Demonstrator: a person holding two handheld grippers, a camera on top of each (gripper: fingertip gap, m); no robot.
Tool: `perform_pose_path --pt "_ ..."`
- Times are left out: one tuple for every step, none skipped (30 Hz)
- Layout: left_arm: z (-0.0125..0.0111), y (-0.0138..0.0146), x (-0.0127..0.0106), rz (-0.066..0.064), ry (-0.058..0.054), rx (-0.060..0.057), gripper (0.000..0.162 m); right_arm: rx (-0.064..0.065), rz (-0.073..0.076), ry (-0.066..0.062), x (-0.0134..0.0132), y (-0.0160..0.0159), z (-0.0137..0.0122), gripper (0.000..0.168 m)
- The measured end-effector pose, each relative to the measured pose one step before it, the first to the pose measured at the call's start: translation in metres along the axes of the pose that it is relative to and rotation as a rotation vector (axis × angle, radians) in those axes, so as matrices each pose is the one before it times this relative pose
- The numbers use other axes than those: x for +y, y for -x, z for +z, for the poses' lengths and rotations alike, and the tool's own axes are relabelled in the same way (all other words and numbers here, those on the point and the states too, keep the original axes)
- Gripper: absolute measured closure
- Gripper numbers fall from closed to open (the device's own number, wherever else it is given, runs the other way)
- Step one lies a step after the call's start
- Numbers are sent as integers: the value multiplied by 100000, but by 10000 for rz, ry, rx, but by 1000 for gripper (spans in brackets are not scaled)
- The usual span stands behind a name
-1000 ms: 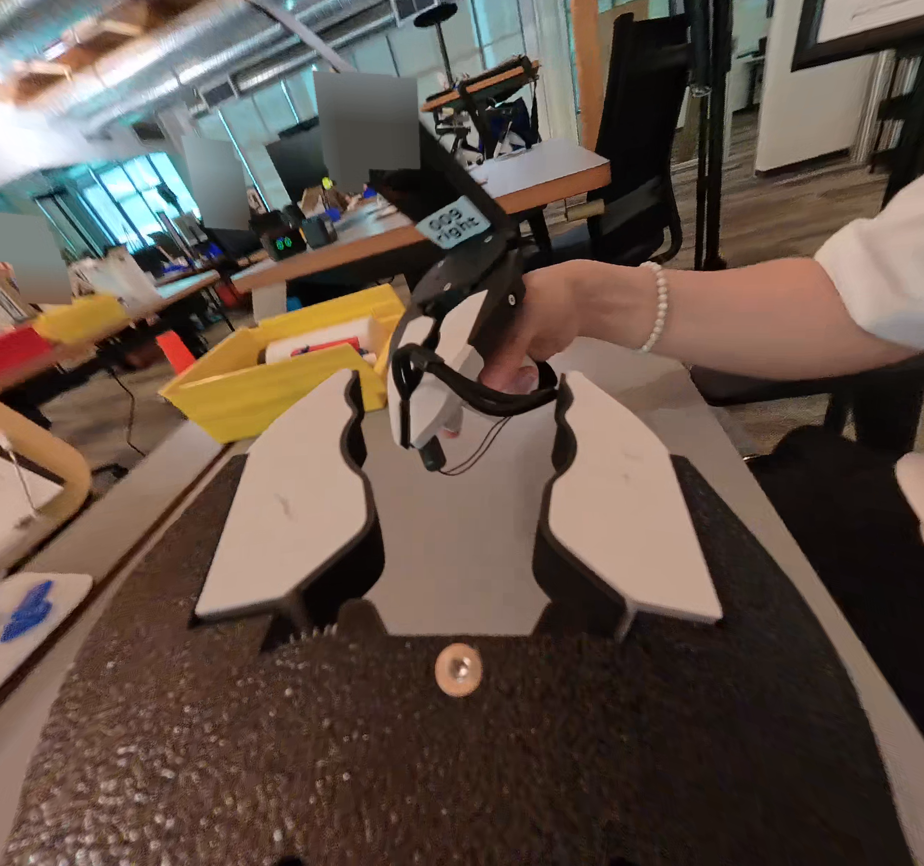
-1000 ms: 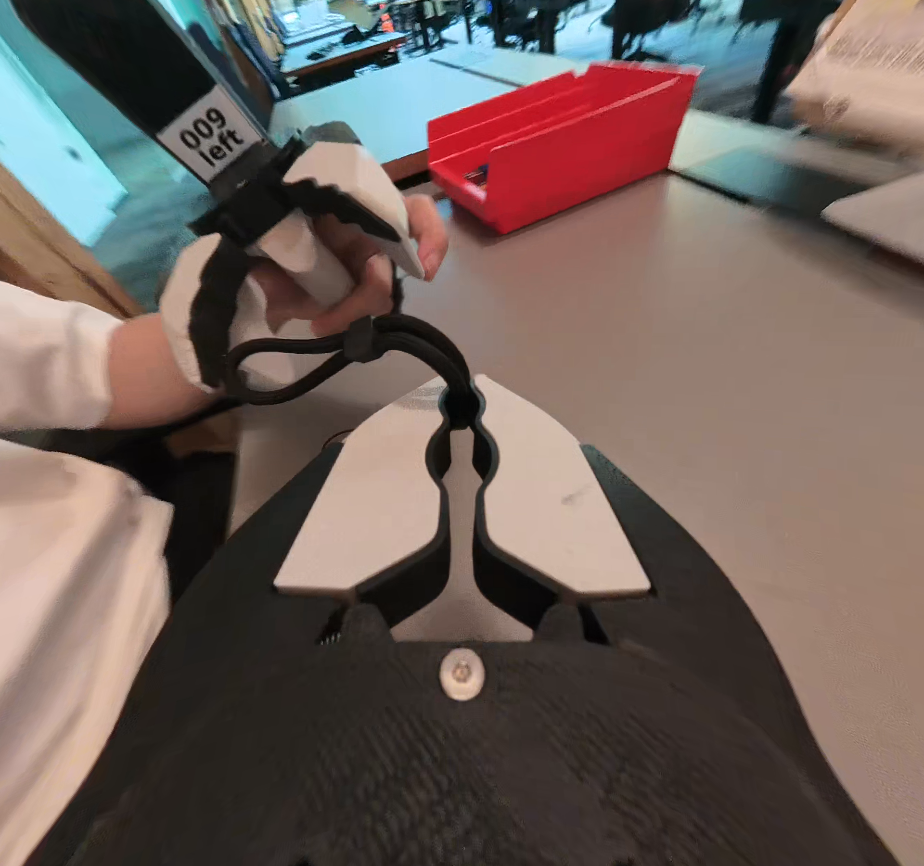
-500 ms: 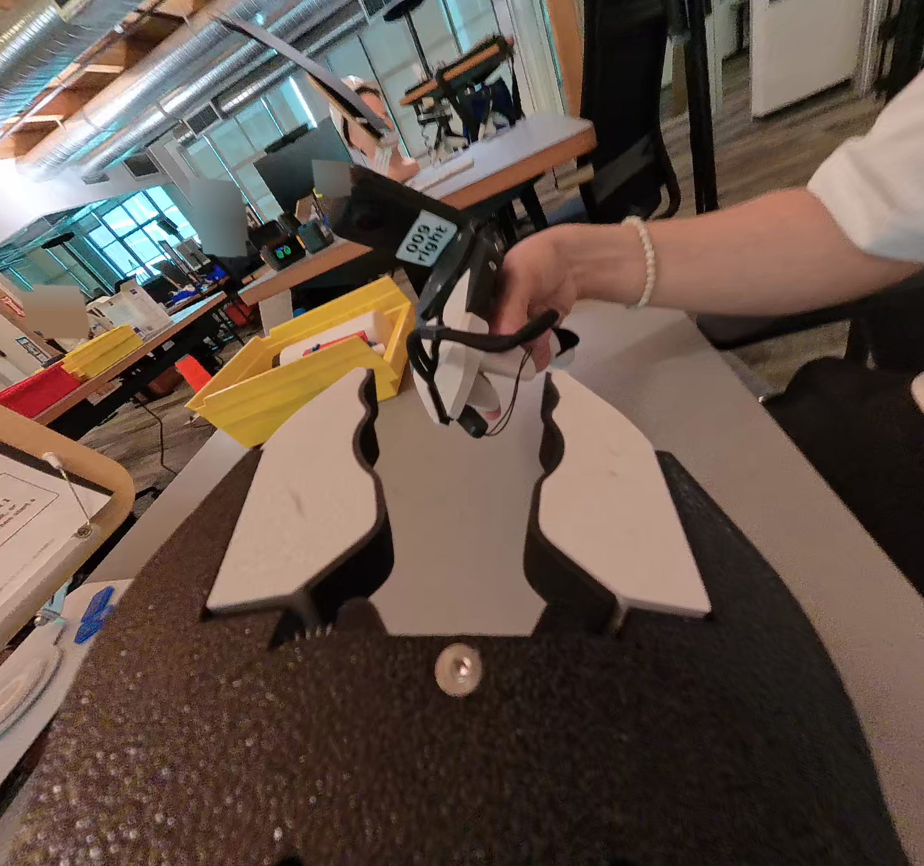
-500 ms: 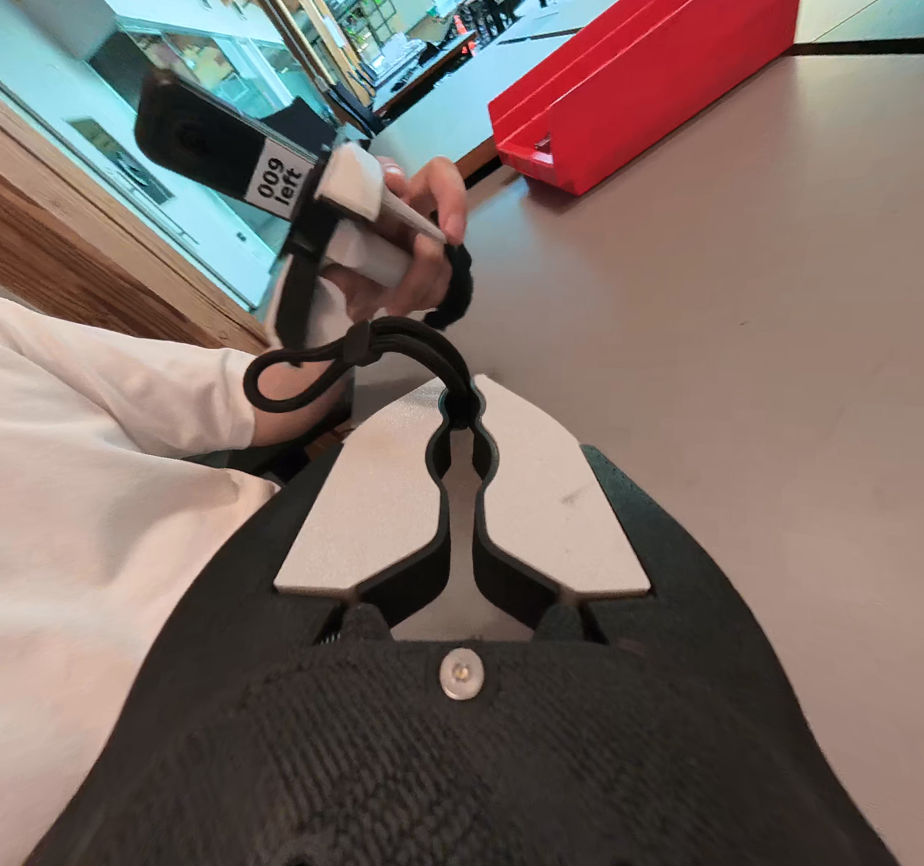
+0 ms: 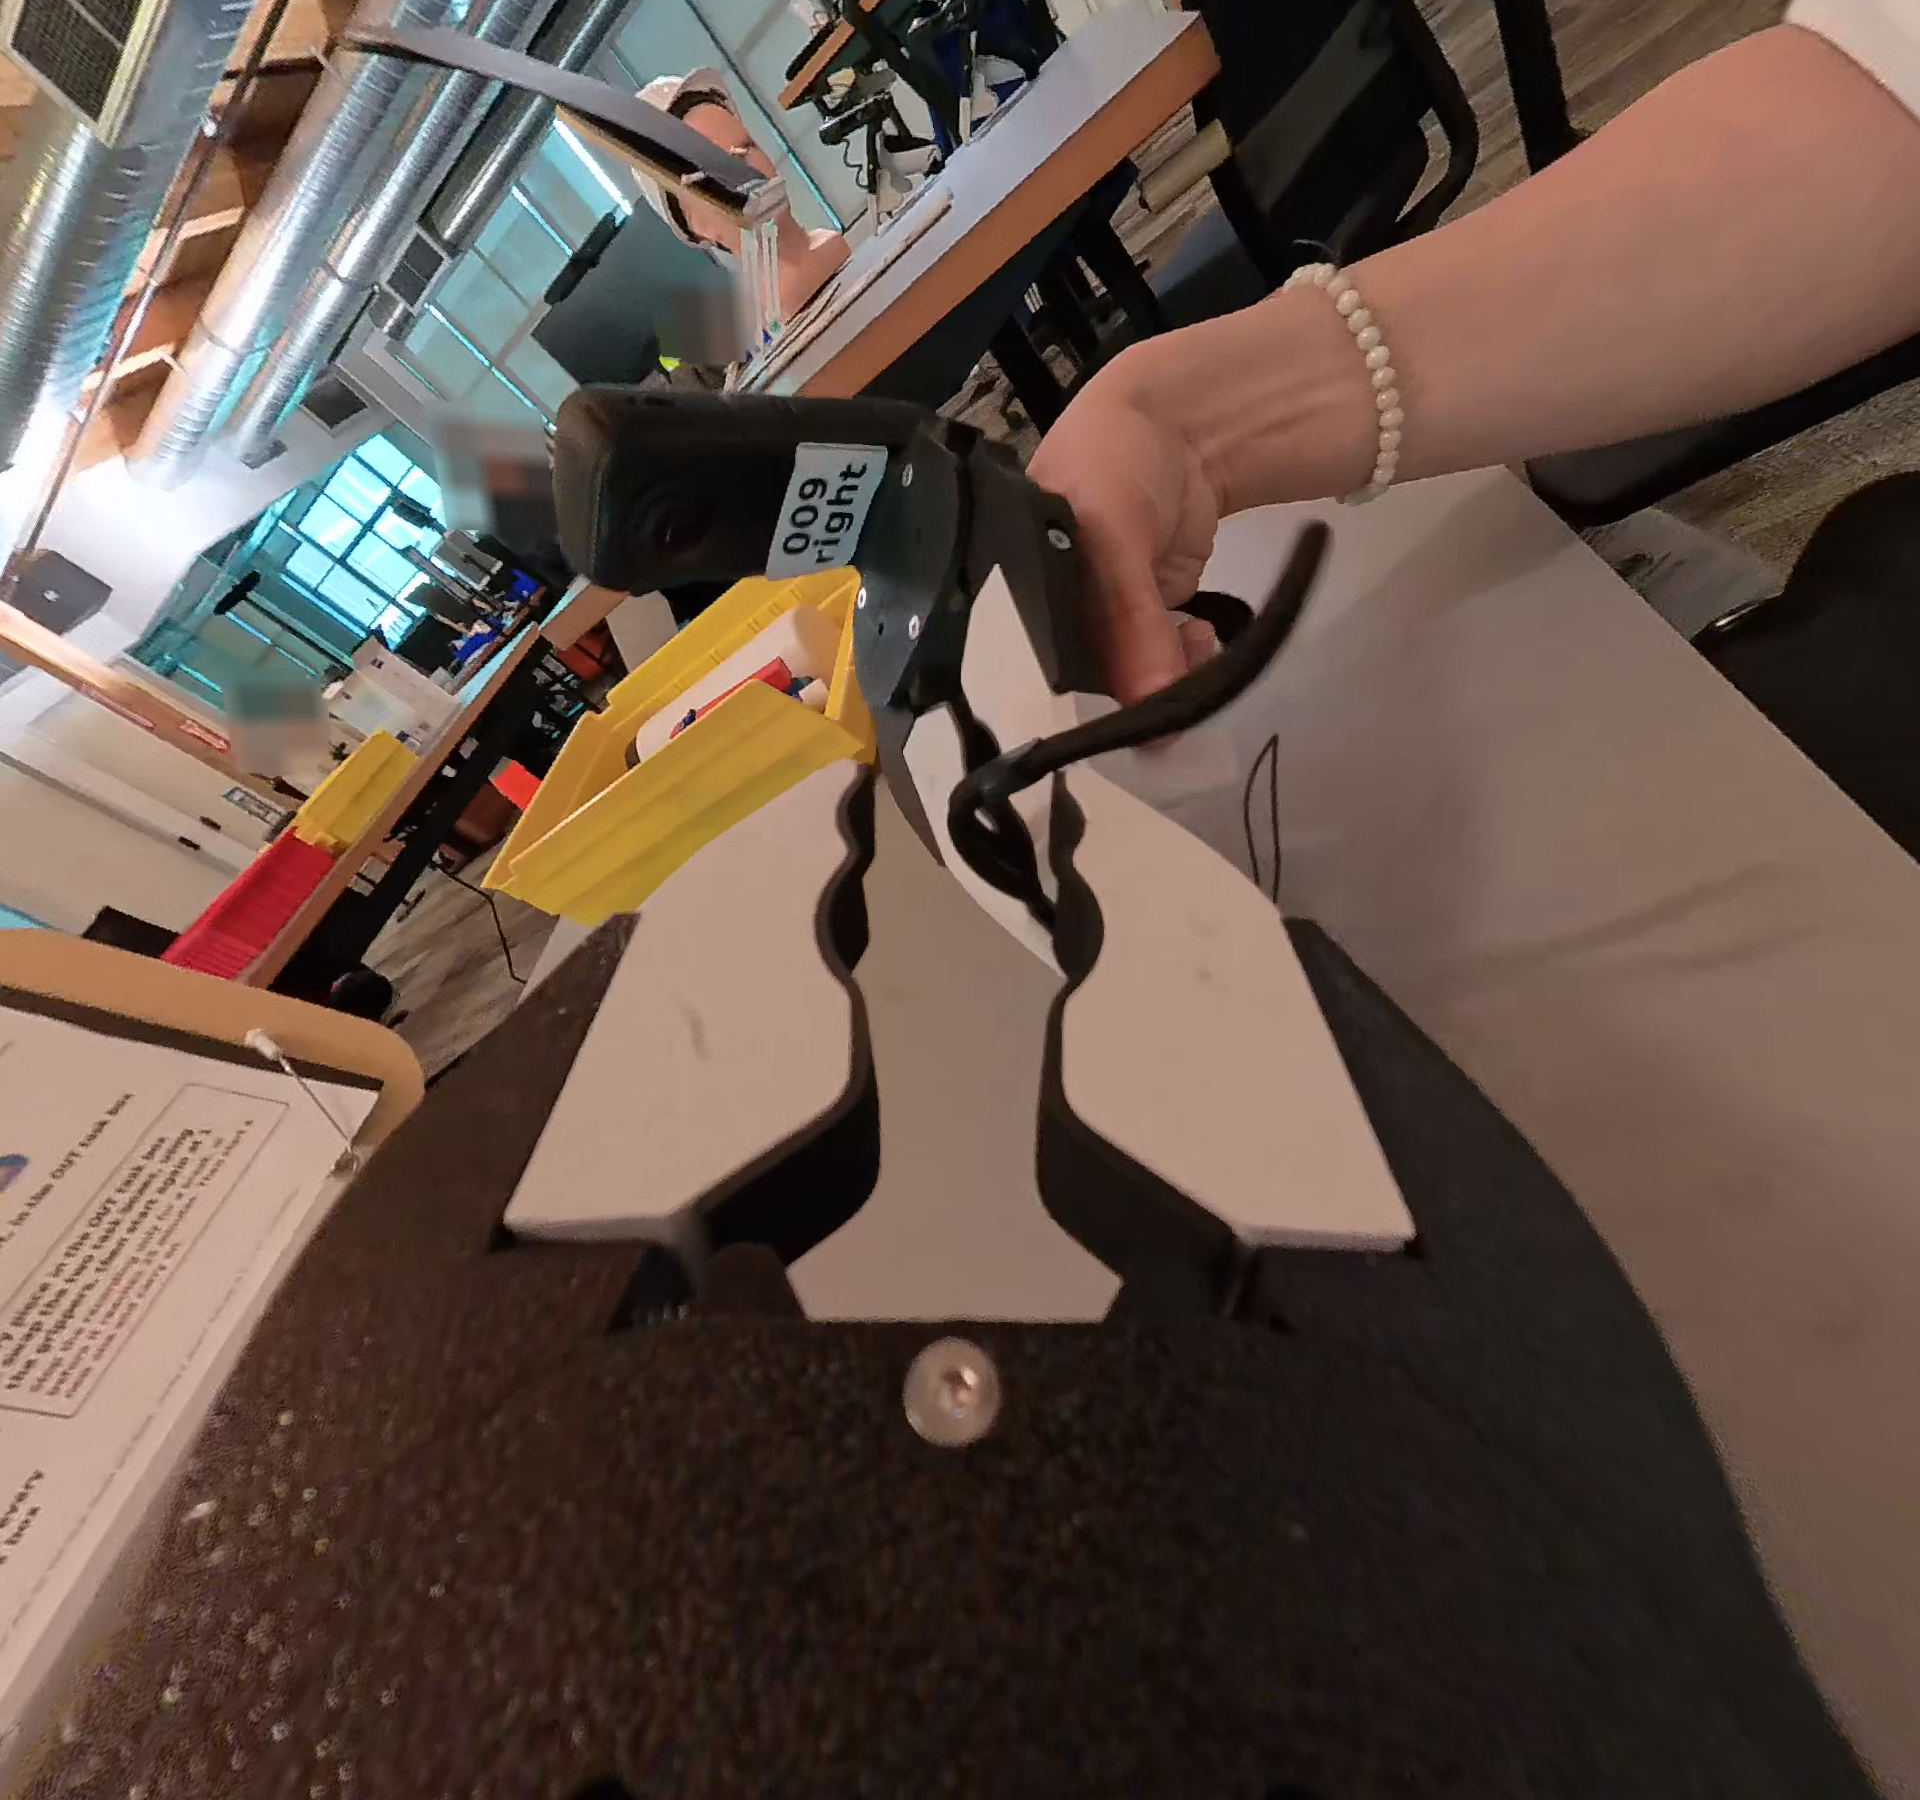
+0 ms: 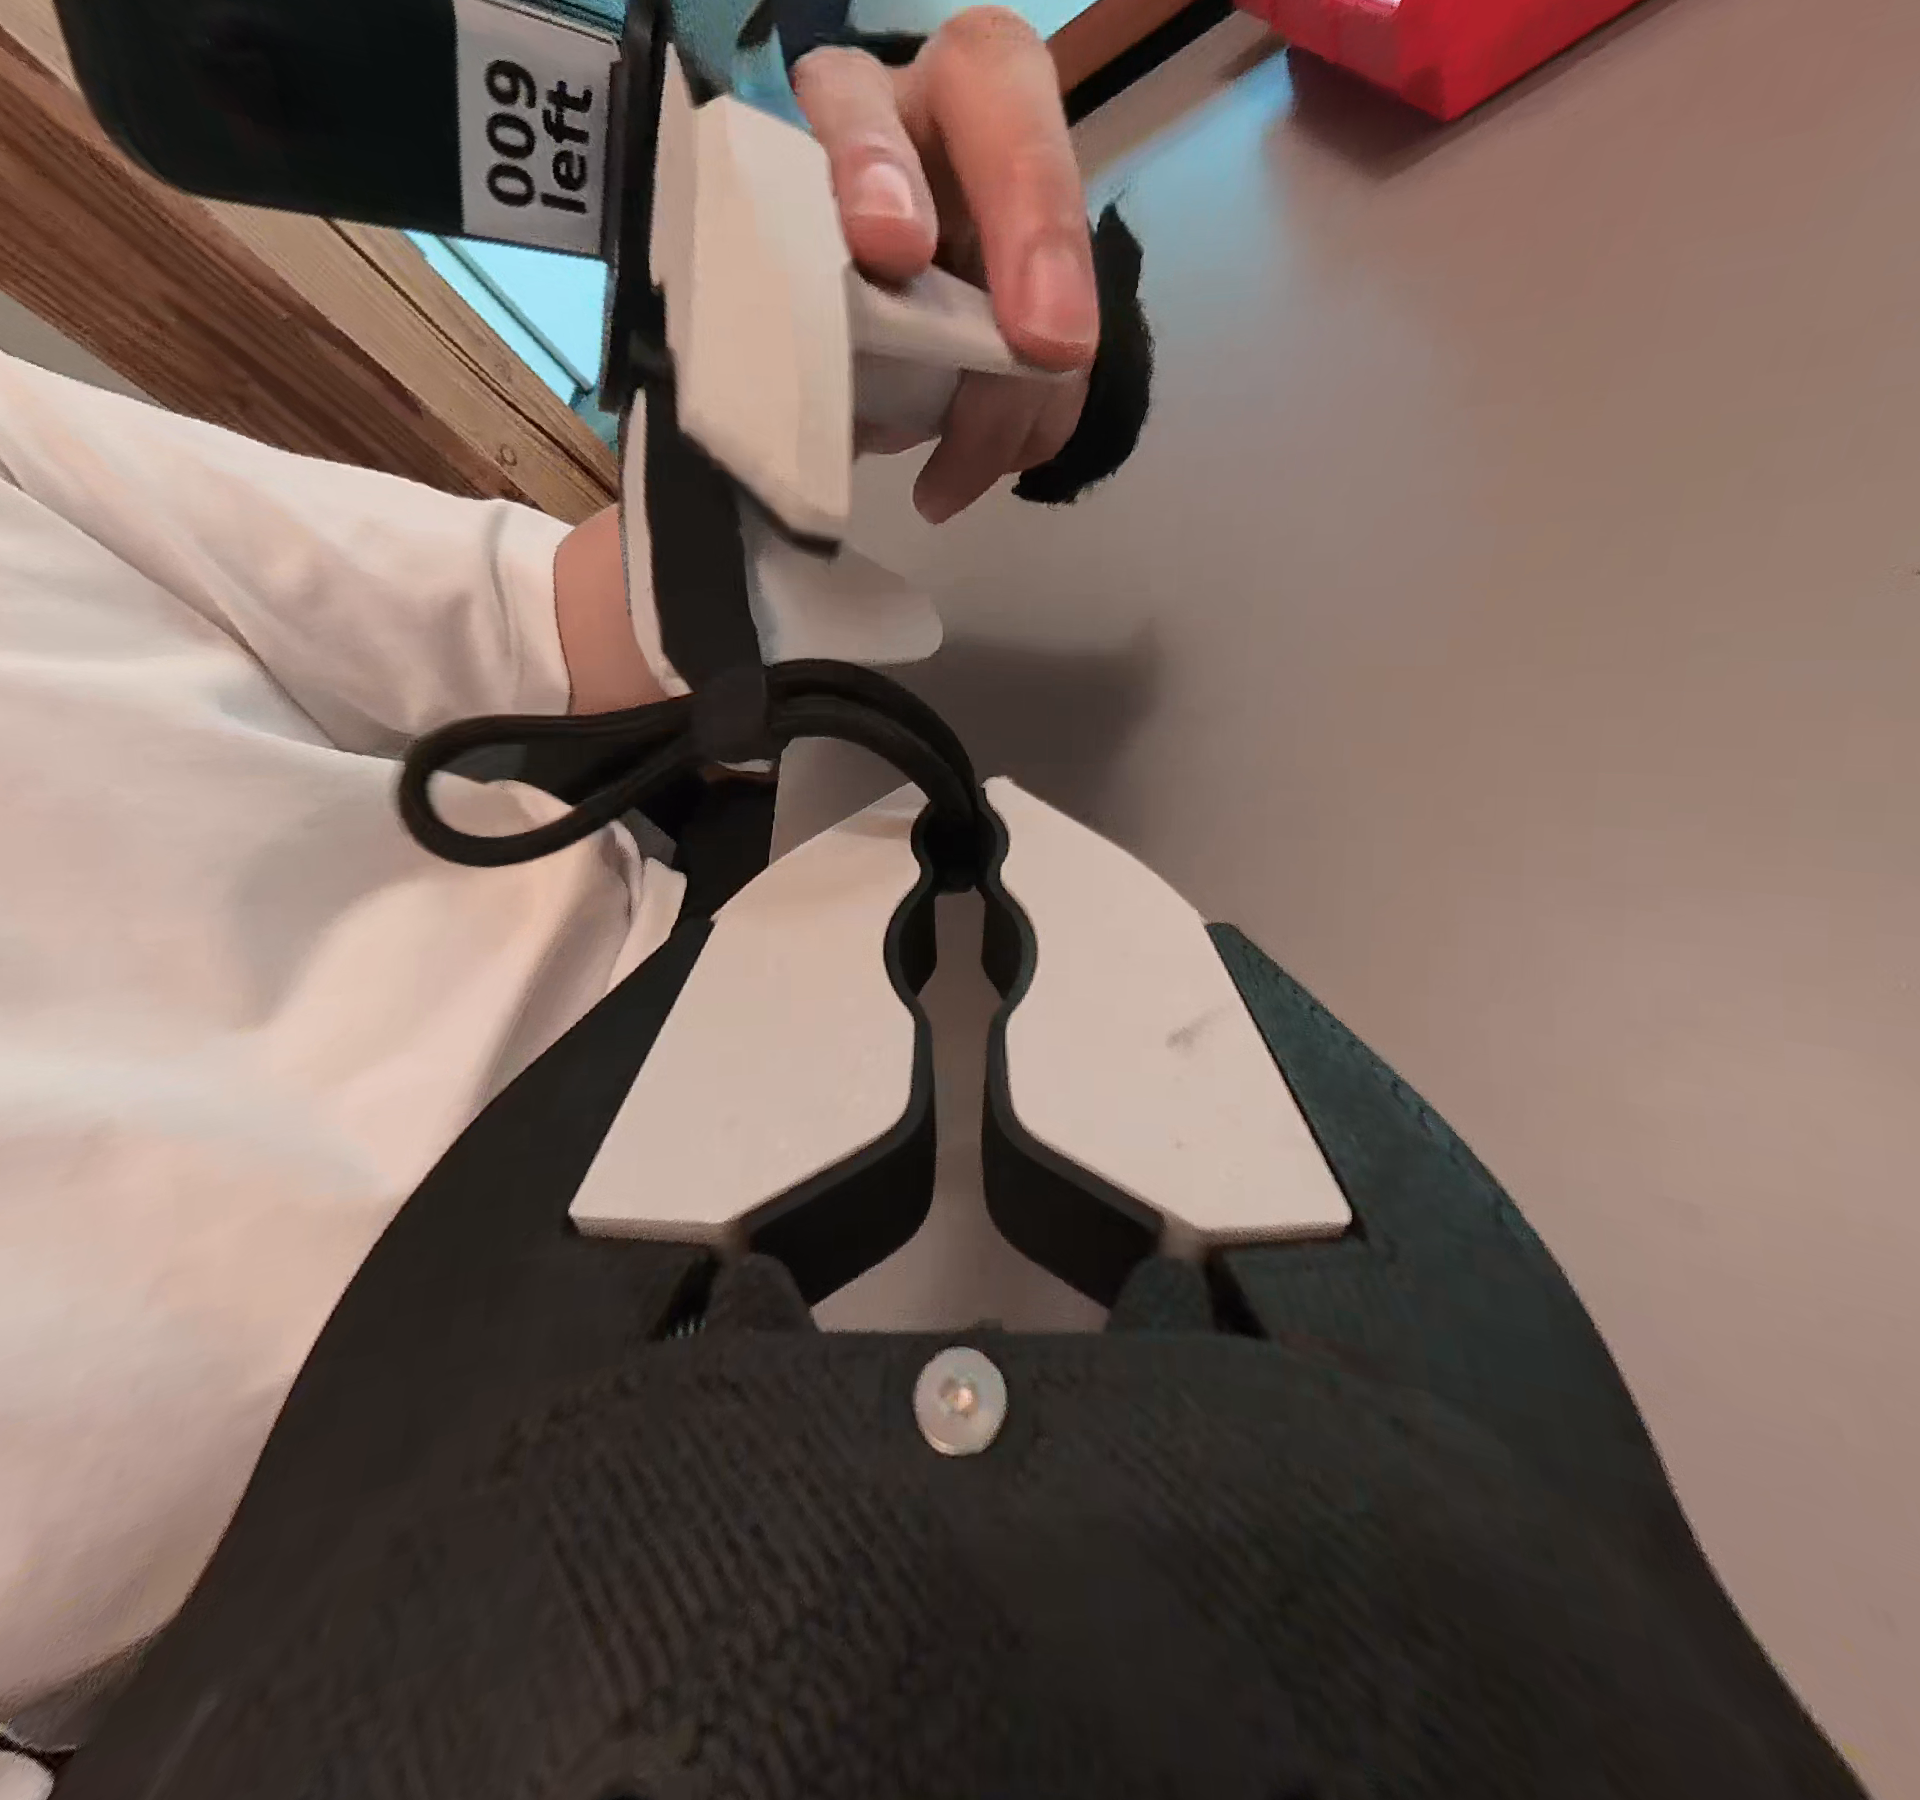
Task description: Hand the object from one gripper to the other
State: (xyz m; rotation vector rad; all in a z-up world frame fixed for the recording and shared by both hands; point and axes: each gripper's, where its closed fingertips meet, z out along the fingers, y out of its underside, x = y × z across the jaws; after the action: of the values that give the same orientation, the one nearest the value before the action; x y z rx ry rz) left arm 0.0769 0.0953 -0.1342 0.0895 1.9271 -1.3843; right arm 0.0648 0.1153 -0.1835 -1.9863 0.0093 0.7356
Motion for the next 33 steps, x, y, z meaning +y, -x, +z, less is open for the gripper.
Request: perform_pose_path --pt "44 -148 -162 105 -36 46 133 -38 -7 60 106 27 131 165" --pt "85 -150 -59 78 7 56 134 -57 21 47 90 53 109 165" --pt "116 -115 55 78 63 34 136 -22 23 31 74 13 89 165" --pt "103 -112 130 66 96 35 139 31 -11 45 71 -40 67 165" --pt "121 -152 155 58 111 63 142 16 -32 84 120 -1 63 165" --pt "119 -168 114 66 92 64 145 -29 -63 85 97 112 51 165" --pt "112 -114 10 66 38 33 149 -8 -60 22 -10 107 38 165" --pt "95 -116 -125 58 -30 47 153 33 -16 9 -25 4 16 165" --pt "57 -97 -163 12 -46 78 155 4 -4 46 49 -1 1 165" --pt "64 66 -131 -79 3 4 156 -29 -8 -4 29 -6 -13 165" --pt "79 294 16 -206 82 -112 156 -32 -1 -105 -93 -49 -59 165" --pt "73 444 14 -380 33 -196 157 -30 -92 -166 -208 -33 -111 165" --pt "19 518 -155 -548 -147 -220 157 14 -281 -224 -319 -35 -179 165" --pt "-33 602 -283 -662 -253 -229 157 195 -420 -286 -470 -178 -269 164" --pt "-59 684 -279 -771 -225 -241 157 447 -458 -278 -515 -447 -336 155" --pt "-99 838 -348 -877 -206 -309 157 513 -610 -105 -342 -482 -328 140" --pt "-142 888 -524 -944 -295 -341 157 618 -862 66 -157 -539 -368 130" --pt "-170 731 -631 -999 -345 -235 157 812 -1098 116 -76 -744 -423 123" --pt "-156 491 -606 -988 -298 -81 157 862 -1296 81 -110 -780 -424 116" --pt "-160 375 -531 -878 -235 -54 157 696 -1285 11 -133 -520 -405 113" --pt "-162 505 -374 -755 -132 -194 157 478 -1098 -128 -271 -302 -354 114" --pt "-180 461 -293 -585 -77 -199 157 314 -857 -192 -348 -193 -286 114" --pt "-184 343 -249 -457 -62 -149 157 258 -631 -193 -296 -190 -195 113" --pt "-167 366 -159 -480 -10 -181 157 319 -453 -266 -373 -321 -135 113" --pt "-158 208 -185 -536 -39 -63 157 469 -365 -399 -527 -518 -75 113" --pt "-153 -6 -334 -572 -188 92 157 515 -403 -442 -548 -500 -15 113" --pt "-149 45 -393 -619 -250 52 157 475 -450 -346 -394 -369 52 112" --pt "-159 141 -363 -585 -257 -12 157 531 -529 -189 -277 -382 108 111" --pt "-136 73 -310 -502 -229 31 157 496 -628 -142 -308 -268 153 110" --pt "-108 29 -263 -484 -209 65 157 264 -681 -84 -341 86 220 109" --pt "-101 23 -283 -491 -248 64 157 99 -667 -7 -289 315 250 110" --pt "-94 25 -229 -424 -214 70 157 108 -590 36 -289 282 268 111" --pt "-31 105 -7 -318 -45 39 157 169 -466 -33 -392 114 197 116"
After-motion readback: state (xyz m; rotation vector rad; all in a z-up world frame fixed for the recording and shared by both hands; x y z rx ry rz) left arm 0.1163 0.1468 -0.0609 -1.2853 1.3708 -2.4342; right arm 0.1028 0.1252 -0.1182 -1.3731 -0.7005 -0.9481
